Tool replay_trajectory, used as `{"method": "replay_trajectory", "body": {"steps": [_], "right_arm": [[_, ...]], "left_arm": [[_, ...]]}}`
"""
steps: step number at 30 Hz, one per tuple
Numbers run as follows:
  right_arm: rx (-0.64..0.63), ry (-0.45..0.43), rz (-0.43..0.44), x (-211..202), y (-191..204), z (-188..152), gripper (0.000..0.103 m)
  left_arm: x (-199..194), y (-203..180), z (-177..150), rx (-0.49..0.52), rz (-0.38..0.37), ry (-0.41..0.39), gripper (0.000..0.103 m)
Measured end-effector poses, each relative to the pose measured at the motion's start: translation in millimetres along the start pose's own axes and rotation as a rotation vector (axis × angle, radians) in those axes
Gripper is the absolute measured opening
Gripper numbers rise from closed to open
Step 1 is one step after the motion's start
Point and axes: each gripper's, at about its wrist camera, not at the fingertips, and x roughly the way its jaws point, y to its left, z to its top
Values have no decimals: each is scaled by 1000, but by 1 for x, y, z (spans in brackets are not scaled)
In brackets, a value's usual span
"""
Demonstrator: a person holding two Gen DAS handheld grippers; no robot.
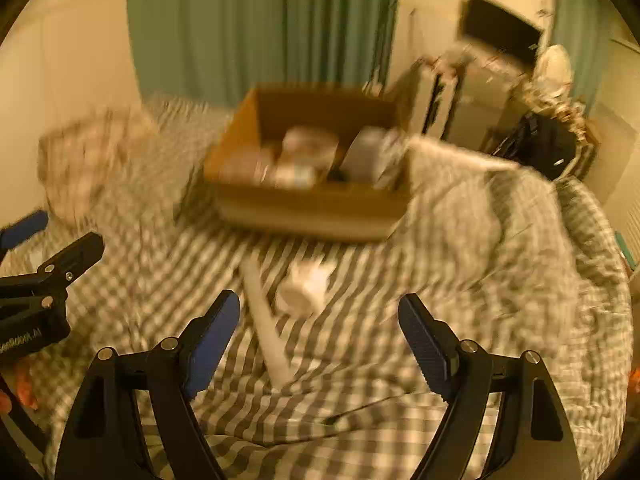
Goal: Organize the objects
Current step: 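Grasp the white plastic tube with the right tool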
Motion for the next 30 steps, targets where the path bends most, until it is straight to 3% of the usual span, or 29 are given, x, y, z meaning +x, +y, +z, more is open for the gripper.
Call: {"method": "replay_trajectory", "body": {"steps": [5, 9, 13, 16, 19, 21, 26, 30], "right_arm": [[-9, 90, 43, 37, 8, -5, 77], [-37, 212, 73, 74, 20, -11, 56], [-60, 288, 105, 94, 27, -14, 56], [-85, 341, 109, 105, 32, -18, 46], [-89, 363, 110, 107, 32, -21, 24], [-90, 343, 120, 99, 31, -20, 13], [-103, 163, 125, 35, 20, -9, 10], [-49, 38, 97, -16, -12, 1, 10]], "left_arm": [[34, 0, -22, -7, -1, 91, 103], [41, 5, -26, -26, 8, 109, 103], [47, 5, -28, -30, 1, 128, 103], [52, 6, -29, -34, 0, 145, 103], [50, 6, -29, -38, -3, 147, 103], [47, 7, -29, -45, 1, 151, 103], [35, 3, -22, -45, -16, 143, 103], [29, -14, -8, -39, -58, 137, 103]]}}
